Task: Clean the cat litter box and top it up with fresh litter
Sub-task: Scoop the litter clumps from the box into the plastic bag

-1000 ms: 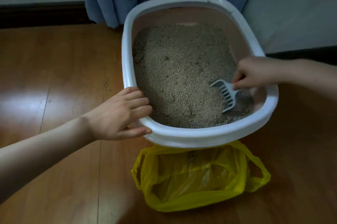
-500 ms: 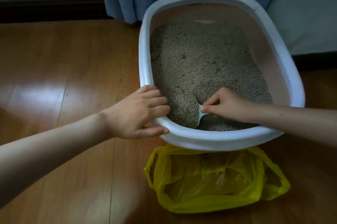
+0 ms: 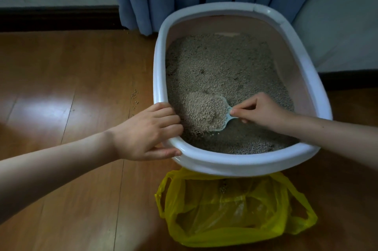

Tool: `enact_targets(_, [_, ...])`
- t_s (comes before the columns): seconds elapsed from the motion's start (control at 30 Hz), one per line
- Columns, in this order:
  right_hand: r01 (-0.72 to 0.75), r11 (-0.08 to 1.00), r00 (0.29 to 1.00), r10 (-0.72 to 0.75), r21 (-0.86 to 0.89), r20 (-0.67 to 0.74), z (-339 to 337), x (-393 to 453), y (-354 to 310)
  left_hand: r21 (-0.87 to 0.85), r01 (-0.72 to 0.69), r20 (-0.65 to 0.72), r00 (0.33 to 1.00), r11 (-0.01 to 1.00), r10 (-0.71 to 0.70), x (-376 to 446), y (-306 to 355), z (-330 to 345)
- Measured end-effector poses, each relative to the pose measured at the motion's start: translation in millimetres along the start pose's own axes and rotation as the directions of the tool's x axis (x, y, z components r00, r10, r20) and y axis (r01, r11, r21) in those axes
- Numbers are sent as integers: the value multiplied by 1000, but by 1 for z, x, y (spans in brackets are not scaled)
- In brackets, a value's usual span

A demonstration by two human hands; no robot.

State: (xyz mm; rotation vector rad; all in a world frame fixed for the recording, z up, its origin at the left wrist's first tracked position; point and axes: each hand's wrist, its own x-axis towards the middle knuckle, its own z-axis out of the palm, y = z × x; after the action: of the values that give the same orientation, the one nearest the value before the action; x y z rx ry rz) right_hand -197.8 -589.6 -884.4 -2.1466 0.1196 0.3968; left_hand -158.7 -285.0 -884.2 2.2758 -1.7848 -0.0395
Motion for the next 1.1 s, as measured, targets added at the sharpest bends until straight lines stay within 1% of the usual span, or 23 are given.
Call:
enact_targets(0.1, [11, 1000, 997, -9, 21, -73, -18, -5, -1, 0, 0, 5, 1000, 1000, 0, -1, 0, 0])
enact_targets(0.23, [-16, 1000, 999, 16, -4, -31, -33, -21, -4, 21, 7, 5, 1000, 1000, -7, -1, 1, 0])
enact_targets(0.37, [-59, 998, 994, 61, 22, -92, -42, -33, 2, 29, 9, 10, 1000, 1000, -9, 0, 2, -1])
enact_targets(0.47, [-72, 997, 996, 74, 41, -45, -44, -43, 1, 41, 7, 5, 1000, 999, -7, -1, 3, -1])
enact_targets(0.57, [-74, 994, 994, 80, 83, -74, -47, -48, 1, 48, 5, 6, 1000, 999, -5, -1, 4, -1])
enact_targets(0.7, [-124, 991, 992, 124, 55, -10, -50, -52, -2, 55, 5, -4, 1000, 998, -5, -1, 4, 0])
enact_targets(0.83, [-153, 987, 988, 153, 52, 9, -51, -55, -6, 59, 7, -1, 1000, 998, -6, -1, 4, 0])
enact_targets(0.97, [-149, 988, 988, 150, 37, -20, -51, -59, -5, 64, 4, -2, 1000, 998, -4, -1, 5, 0])
enact_targets(1.03, [-131, 991, 991, 131, 11, -14, -49, -64, -5, 66, 3, -4, 1000, 998, -3, 0, 5, -1])
enact_targets(1.1, [-135, 990, 991, 135, 33, 6, -47, -68, -4, 71, 1, -6, 1000, 998, -1, 0, 5, 0])
